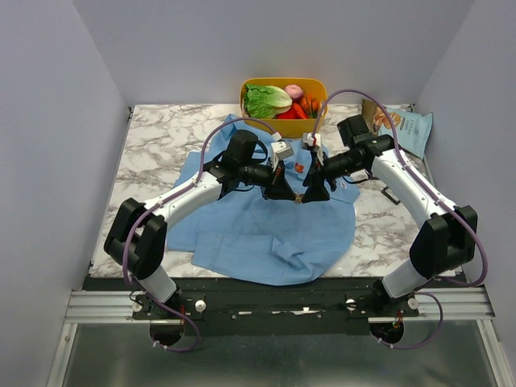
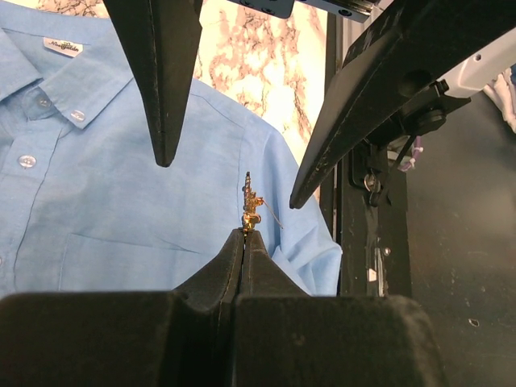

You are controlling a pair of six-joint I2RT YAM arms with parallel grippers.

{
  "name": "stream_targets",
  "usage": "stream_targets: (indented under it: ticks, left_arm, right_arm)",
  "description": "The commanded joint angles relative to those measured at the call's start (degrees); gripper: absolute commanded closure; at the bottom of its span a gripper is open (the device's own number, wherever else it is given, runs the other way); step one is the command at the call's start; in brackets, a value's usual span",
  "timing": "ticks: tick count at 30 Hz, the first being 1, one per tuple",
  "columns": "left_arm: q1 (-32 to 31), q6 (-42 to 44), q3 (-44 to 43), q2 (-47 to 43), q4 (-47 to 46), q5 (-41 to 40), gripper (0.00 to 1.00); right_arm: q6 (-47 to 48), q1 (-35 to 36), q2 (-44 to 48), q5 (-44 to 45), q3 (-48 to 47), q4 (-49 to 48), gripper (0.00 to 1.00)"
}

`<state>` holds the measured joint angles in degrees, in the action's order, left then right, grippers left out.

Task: Remove the brooch from the garment
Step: Close the brooch.

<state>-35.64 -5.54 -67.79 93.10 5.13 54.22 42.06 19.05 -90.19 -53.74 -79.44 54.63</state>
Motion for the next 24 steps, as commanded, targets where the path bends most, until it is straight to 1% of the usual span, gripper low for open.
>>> stream_targets:
  ticks: [1, 9, 13, 18, 22, 24]
  left_arm:
    - [0.2, -0.4, 0.0, 0.8, -1.4, -0.3, 1.0]
    - [0.2, -0.7, -0.2, 1.1, -1.4, -0.5, 1.0]
    - [0.2, -0.8, -0.2, 1.1, -1.3, -0.8, 1.0]
    - [0.2, -1.1, -0.2, 1.3, -1.6, -0.6, 1.0]
    - [0.2, -0.9, -0.2, 1.2, -1.7, -0.6, 1.0]
    - [0.2, -0.8, -0.2, 1.2, -1.6, -0.7, 1.0]
  right_arm:
    - [-0.8, -0.1, 1.8, -1.7, 0.8, -1.9, 0.28]
    - [-0.1, 0.0, 0.8, -2.7, 0.5, -0.9, 0.28]
    - [1.8, 0.2, 0.5, -3.2, 0.3, 1.2, 0.28]
    - [2.4, 1.1, -0.2, -2.3, 0.4, 1.4, 0.28]
    - [2.0, 1.9, -0.7, -0.8, 0.8, 0.3, 0.3]
    - [2.0, 1.9, -0.9, -0.7, 0.8, 0.4, 0.32]
